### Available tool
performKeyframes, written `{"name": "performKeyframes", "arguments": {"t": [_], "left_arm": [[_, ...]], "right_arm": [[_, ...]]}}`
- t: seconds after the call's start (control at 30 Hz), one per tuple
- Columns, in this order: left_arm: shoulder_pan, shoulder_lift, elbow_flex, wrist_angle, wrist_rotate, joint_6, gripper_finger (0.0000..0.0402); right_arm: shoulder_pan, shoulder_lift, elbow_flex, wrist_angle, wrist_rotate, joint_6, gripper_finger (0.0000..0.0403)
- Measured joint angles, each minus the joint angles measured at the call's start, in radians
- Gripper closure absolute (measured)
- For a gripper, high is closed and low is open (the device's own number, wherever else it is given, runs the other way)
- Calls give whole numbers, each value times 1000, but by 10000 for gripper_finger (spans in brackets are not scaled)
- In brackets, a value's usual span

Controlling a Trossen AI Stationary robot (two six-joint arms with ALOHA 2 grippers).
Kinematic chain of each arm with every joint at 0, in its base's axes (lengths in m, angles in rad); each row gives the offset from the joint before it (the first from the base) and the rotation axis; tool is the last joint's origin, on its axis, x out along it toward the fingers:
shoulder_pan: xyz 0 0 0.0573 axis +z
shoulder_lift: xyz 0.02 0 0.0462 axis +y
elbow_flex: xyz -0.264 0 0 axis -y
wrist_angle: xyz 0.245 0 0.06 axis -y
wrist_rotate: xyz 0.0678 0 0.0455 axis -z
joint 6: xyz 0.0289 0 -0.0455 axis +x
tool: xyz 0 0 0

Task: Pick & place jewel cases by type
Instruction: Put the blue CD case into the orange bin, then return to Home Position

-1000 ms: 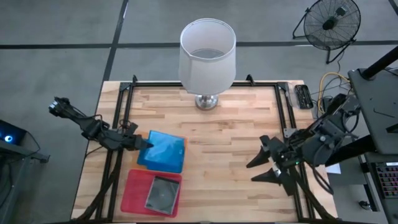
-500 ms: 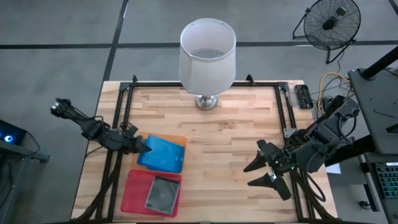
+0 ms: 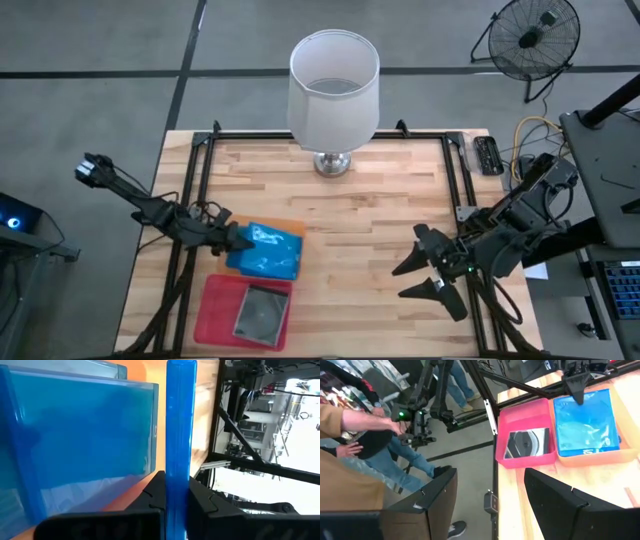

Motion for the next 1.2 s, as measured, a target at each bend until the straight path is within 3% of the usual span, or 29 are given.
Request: {"name": "performKeyframes", "arguments": {"t": [0.13, 0.7, 0.8, 0.87, 1.2], "left_arm": [[0, 16, -1, 26, 8, 6, 366], [1, 16, -2, 2, -1, -36, 161], [0, 16, 6, -54, 37, -85, 148], [-1, 22, 14, -177, 62, -110, 147], [0, 56, 158, -378, 38, -83, 147]], "right_arm": [[0, 0, 0, -30, 0, 0, 179], [0, 0, 0, -51, 0, -53, 179], [0, 0, 0, -51, 0, -54, 179], [0, 0, 0, -51, 0, -64, 179], [0, 0, 0, -67, 0, -80, 179]]}}
